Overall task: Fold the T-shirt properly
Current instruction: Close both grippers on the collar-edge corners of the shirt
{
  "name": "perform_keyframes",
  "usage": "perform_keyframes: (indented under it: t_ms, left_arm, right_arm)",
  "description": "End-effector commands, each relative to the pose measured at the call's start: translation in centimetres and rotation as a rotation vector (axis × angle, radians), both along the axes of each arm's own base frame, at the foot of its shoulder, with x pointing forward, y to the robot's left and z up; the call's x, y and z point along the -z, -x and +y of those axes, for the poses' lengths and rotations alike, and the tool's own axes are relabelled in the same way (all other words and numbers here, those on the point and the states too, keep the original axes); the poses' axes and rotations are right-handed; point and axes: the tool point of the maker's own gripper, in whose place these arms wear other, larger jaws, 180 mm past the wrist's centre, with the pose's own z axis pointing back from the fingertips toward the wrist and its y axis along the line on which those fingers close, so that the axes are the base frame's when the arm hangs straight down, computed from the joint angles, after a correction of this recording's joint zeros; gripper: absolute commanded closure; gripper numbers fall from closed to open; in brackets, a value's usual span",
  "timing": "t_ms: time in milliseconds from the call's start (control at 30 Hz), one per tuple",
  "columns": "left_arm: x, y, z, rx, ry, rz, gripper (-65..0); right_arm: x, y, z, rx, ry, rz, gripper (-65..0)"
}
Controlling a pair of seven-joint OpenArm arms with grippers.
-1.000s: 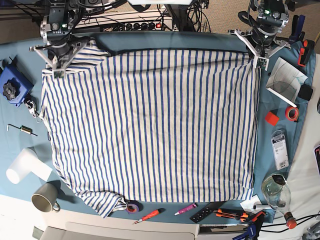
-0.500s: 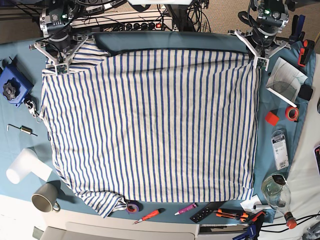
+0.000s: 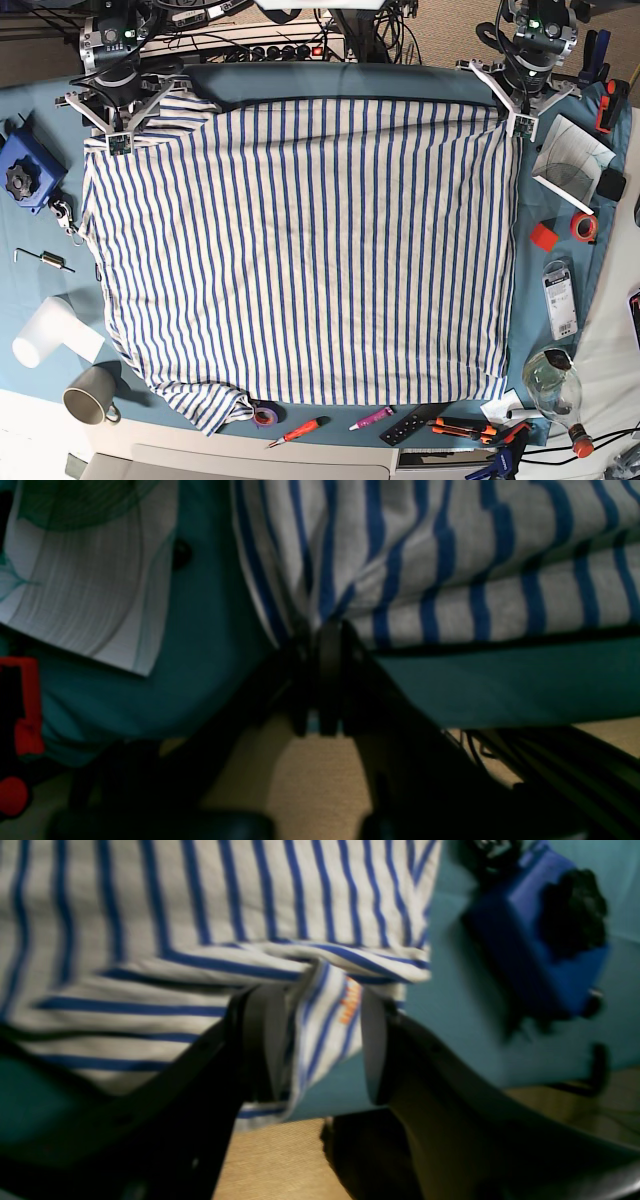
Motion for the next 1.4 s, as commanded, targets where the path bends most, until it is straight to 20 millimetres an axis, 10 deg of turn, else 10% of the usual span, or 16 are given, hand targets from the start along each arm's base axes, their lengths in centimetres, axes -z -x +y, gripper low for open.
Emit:
perform_keyframes:
  t_ms: [0,533,700,900,1133,1367]
  left_arm:
    - [-0.7,-0.4,0.2,0.004,-0.009,-0.031,0.0]
    - [-0.7,-0.4,0.2,0.004,-0.009,-0.031,0.0]
    - [-0.7,-0.4,0.2,0.004,-0.009,-0.031,0.0]
    - [-0.7,-0.4,0.2,0.004,-0.009,-0.032,0.0]
    - [-0.7,-0.4,0.2,0.004,-0.009,-0.031,0.0]
    - [-0.7,-0.4,0.2,0.004,-0.010,-0.032,0.0]
  right_arm:
    - [-0.8,-0.5,0.2,-0.021,0.002,-0.030,-25.6]
    - [5.2,2.6,-2.0,0.060,-0.013,0.167,-25.6]
    - [5.0,3.2,-3.4,0.131,0.039,0.178,-24.9]
    - [5.3,4.3,-3.7,0.162,0.049,0.238,0.0]
    - [4.8,4.5,-4.2,0.159,0.094,0.243,0.0]
    - [0.2,2.5,-3.7,0.133,0.156,0.127,0.0]
